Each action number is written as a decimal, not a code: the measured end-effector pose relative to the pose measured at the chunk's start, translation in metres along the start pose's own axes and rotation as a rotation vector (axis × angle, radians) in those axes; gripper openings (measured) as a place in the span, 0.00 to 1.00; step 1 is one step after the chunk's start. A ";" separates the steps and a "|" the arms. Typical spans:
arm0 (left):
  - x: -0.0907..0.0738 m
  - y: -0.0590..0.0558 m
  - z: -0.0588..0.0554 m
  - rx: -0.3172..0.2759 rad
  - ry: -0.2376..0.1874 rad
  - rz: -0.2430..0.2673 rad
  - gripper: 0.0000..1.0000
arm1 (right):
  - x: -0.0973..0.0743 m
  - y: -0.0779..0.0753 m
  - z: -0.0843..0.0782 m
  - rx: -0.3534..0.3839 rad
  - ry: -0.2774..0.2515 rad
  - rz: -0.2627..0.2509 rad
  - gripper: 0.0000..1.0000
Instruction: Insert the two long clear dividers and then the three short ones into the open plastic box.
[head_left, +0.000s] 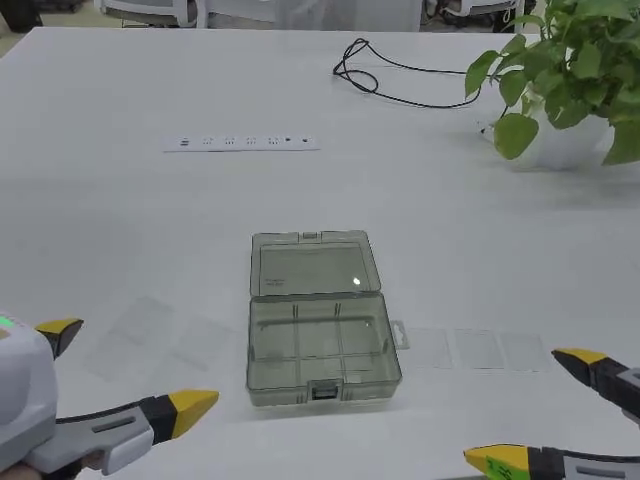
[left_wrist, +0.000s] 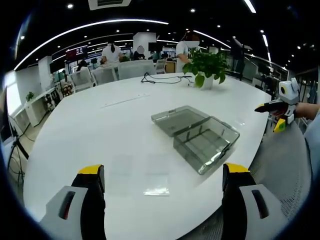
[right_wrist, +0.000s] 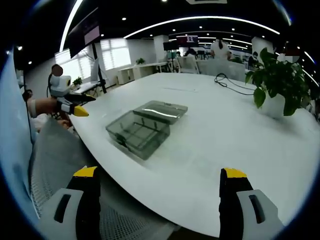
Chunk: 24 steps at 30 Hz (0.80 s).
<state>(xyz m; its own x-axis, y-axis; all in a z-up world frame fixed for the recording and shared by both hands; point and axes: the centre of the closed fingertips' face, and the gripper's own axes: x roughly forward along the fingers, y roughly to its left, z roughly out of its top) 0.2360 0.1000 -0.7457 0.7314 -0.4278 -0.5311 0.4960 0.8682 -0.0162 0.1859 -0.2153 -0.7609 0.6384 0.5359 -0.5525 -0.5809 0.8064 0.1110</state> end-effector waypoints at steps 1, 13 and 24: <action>0.000 -0.001 -0.001 -0.004 0.000 -0.002 1.00 | 0.000 0.000 0.000 -0.001 0.001 -0.001 1.00; 0.001 -0.002 -0.005 -0.014 0.002 -0.004 1.00 | -0.001 -0.002 0.001 -0.003 0.004 -0.003 1.00; 0.005 -0.003 -0.005 -0.011 0.003 -0.011 1.00 | -0.002 -0.003 -0.001 0.001 0.002 -0.011 1.00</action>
<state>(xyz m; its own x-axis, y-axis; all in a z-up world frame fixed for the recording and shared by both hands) 0.2354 0.0963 -0.7523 0.7244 -0.4367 -0.5334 0.4991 0.8660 -0.0311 0.1859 -0.2192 -0.7607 0.6439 0.5265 -0.5551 -0.5734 0.8125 0.1054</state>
